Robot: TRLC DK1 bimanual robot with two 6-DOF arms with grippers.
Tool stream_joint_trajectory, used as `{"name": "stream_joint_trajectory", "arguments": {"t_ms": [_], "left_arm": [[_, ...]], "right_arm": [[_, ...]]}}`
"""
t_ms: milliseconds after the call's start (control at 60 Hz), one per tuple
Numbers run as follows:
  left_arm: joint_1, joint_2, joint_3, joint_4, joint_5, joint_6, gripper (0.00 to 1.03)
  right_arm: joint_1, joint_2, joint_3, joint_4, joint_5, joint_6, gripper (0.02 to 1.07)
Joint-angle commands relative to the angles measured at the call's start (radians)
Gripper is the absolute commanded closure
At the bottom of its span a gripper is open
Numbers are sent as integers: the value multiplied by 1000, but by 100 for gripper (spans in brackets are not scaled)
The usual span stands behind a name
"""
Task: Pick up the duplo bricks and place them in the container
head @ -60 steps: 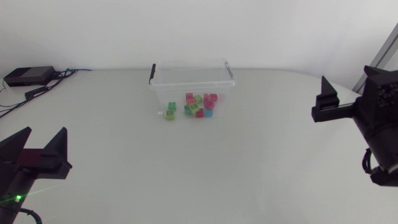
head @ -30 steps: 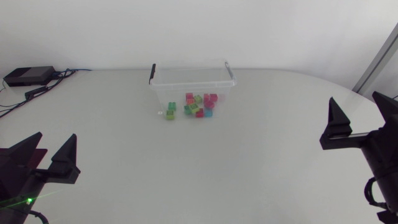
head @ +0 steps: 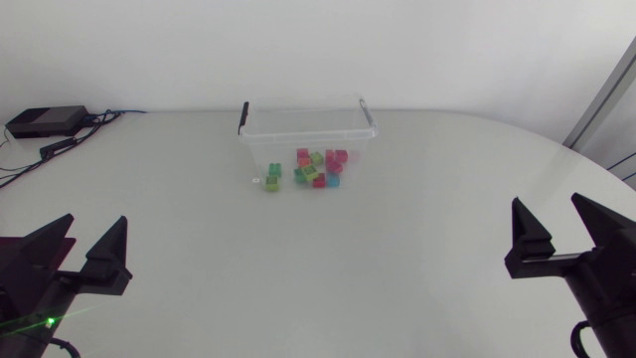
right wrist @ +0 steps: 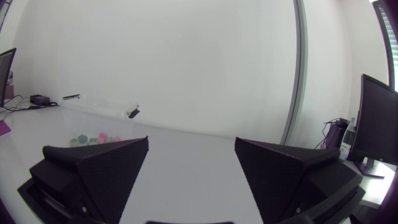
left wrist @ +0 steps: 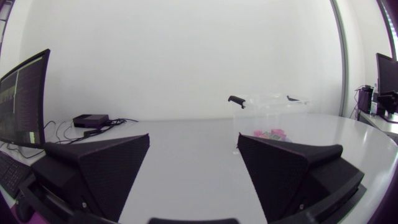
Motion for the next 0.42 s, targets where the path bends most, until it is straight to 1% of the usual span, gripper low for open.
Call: {"name": "stream_joint_trajectory", "arguments": {"t_ms": [0, 183, 400], "left_arm": [[-11, 0, -15, -6, -10, -31, 4], [-23, 2, -15, -14, -17, -48, 4], [-23, 2, -15, -14, -17, -48, 4]], "right_arm": [[-18, -47, -41, -38, -22, 63, 7], [-46, -133, -80, -123, -68, 126, 7], [-46, -133, -80, -123, -68, 126, 7]]}}
